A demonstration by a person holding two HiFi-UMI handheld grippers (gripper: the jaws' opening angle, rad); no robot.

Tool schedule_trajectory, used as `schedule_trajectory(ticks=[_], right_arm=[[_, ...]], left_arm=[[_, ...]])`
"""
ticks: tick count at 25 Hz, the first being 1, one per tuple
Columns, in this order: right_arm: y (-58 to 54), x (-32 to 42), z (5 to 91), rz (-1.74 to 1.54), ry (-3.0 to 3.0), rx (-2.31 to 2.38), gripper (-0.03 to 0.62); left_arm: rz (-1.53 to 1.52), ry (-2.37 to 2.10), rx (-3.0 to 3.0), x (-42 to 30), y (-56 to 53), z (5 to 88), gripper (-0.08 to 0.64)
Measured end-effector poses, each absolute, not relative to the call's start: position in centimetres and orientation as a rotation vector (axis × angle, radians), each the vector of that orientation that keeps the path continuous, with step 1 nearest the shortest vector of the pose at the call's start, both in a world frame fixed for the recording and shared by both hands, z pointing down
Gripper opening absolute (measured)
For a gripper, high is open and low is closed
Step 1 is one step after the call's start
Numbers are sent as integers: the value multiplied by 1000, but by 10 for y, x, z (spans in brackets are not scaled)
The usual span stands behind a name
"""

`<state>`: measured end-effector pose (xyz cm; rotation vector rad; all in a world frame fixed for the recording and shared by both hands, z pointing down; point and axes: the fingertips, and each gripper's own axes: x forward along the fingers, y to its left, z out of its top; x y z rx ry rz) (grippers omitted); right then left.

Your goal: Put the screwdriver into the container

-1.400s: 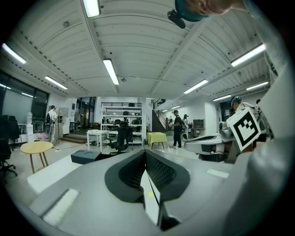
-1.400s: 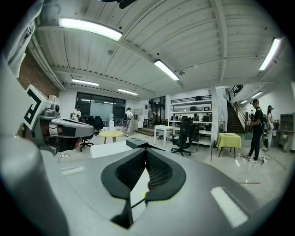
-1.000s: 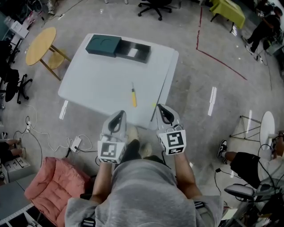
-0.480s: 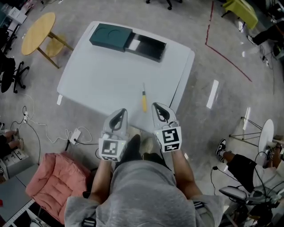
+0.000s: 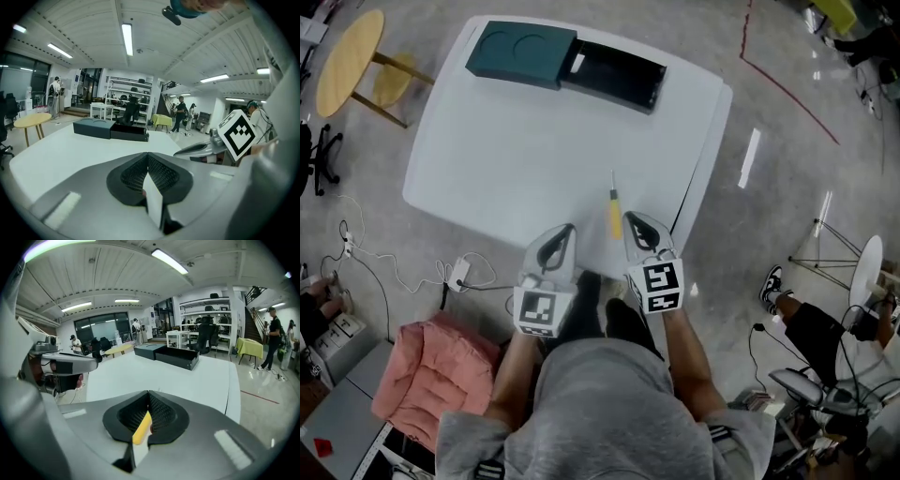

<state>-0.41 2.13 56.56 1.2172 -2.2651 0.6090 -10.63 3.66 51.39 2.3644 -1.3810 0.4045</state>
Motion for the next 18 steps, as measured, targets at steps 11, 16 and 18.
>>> schedule_trajectory(ticks=[11,16,18], right_arm=[[12,-11,620,751,-2146,1162,29],[9,-17,637,825,-2075,1106,152],[9,-18,642,839,-2054,1088,178]], left_arm=[[439,-1312,2306,-110,24,559,11],[438,-1315,2298,-112,17,560,11],[438,-1318,2293,-113,16,559,11]])
